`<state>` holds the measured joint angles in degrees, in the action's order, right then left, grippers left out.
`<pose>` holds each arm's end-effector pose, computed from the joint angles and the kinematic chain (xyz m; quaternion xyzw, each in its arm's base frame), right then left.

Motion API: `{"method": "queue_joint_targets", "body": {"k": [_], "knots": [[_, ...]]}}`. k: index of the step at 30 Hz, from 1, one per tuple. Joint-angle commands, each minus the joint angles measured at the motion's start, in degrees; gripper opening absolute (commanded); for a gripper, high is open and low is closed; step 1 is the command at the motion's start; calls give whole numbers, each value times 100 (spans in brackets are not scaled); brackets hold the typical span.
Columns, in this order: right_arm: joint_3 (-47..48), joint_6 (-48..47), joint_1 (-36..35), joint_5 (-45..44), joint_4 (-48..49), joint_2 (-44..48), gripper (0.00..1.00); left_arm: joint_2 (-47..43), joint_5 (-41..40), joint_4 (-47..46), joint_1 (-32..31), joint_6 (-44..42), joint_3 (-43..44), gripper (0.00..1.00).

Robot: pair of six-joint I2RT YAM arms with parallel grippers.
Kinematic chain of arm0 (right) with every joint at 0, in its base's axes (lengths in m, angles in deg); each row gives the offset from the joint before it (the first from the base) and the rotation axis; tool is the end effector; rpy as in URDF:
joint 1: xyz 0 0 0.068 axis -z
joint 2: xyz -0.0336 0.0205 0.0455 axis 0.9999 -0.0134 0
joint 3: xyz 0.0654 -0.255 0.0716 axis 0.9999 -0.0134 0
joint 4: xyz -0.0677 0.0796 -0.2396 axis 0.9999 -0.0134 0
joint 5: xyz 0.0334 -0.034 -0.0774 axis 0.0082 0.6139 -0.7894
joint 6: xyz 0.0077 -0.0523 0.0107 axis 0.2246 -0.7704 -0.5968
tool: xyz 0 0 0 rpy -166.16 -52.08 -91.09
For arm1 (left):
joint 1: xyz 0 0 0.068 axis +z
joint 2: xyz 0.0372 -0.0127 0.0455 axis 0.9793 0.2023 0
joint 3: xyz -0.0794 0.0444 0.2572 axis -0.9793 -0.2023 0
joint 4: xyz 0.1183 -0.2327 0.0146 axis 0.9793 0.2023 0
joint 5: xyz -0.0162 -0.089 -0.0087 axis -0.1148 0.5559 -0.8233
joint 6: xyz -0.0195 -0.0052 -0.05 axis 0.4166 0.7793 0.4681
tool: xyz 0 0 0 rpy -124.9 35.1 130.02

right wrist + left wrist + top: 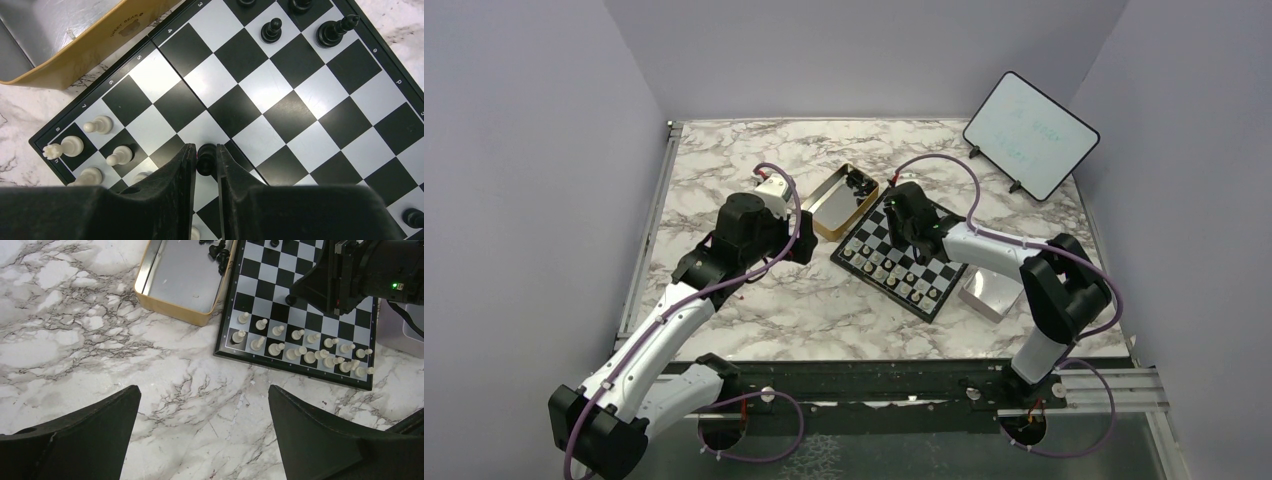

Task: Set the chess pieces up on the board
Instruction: Pick up the chess piece from the chessboard.

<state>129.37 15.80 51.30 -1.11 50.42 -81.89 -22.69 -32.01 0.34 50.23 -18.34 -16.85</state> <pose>0.2916 0.2157 0.1956 -0.1250 0.9065 0.0699 0.3972 0.1850 -0.1005 0.3147 0.1479 0.8491 -0.1817 0.4735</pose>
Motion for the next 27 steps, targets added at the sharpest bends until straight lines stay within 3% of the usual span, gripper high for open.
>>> {"method": "queue_joint_targets", "body": {"k": [1, 17, 27], "knots": [[149, -21, -30, -184, -97, -102, 25, -101, 17, -155, 15, -79, -80, 99], [358, -82, 4, -571, -387, 122, 15, -64, 62, -155, 15, -88, -86, 99], [637, -162, 714, -245, -532, 204, 15, -69, 77, -155, 15, -88, -89, 99]]}}
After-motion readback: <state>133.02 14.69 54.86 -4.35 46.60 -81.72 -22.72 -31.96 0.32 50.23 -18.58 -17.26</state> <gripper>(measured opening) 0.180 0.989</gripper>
